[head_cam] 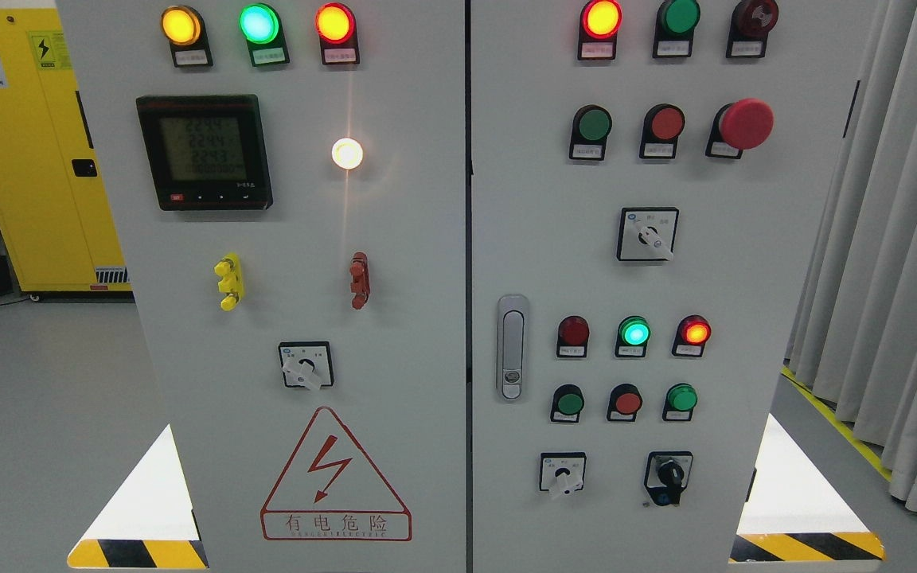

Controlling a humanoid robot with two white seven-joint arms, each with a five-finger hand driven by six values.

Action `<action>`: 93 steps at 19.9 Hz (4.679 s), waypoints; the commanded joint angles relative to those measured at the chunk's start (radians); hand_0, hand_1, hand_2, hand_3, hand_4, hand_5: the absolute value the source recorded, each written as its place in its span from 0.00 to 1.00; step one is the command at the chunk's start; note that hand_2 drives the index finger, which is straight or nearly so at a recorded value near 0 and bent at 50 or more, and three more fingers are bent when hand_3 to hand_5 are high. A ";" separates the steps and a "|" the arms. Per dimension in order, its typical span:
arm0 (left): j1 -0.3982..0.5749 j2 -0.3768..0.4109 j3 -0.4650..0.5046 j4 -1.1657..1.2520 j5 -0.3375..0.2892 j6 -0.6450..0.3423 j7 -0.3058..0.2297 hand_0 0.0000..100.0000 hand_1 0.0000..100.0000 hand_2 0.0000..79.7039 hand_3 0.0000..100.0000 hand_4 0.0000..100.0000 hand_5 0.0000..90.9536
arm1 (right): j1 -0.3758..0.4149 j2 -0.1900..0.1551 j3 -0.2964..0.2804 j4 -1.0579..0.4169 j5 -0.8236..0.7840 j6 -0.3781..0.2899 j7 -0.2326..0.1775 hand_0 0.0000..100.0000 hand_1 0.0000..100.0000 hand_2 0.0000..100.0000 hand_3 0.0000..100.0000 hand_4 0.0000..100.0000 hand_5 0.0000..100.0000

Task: Press green start button

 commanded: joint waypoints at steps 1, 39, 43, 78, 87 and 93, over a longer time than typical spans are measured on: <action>-0.031 0.014 0.000 -0.028 0.000 0.000 0.000 0.12 0.56 0.00 0.00 0.00 0.00 | 0.056 0.003 0.103 -0.316 0.050 -0.049 -0.005 0.20 0.42 0.00 0.03 0.00 0.00; -0.029 -0.106 -0.002 -0.028 0.000 0.000 0.000 0.12 0.56 0.00 0.00 0.00 0.00 | -0.077 -0.049 -0.072 -1.678 0.652 -0.387 -0.012 0.26 0.56 0.00 0.52 0.50 0.36; -0.028 -0.106 -0.002 -0.028 0.000 0.000 0.000 0.12 0.56 0.00 0.00 0.00 0.00 | -0.180 -0.031 -0.079 -1.690 0.766 -0.376 -0.088 0.27 0.58 0.00 0.63 0.62 0.54; -0.028 -0.106 -0.002 -0.028 0.000 0.000 0.000 0.12 0.56 0.00 0.00 0.00 0.00 | -0.432 0.011 0.007 -1.563 0.926 -0.286 -0.088 0.21 0.65 0.00 0.81 0.67 0.66; -0.028 -0.106 -0.002 -0.028 0.000 0.000 0.000 0.12 0.56 0.00 0.00 0.00 0.00 | -0.452 0.009 0.002 -1.495 0.924 -0.284 -0.089 0.22 0.64 0.00 0.80 0.66 0.66; -0.029 -0.106 -0.002 -0.028 0.000 0.000 0.000 0.12 0.56 0.00 0.00 0.00 0.00 | -0.475 0.011 -0.001 -1.469 0.920 -0.284 -0.092 0.23 0.64 0.00 0.78 0.65 0.65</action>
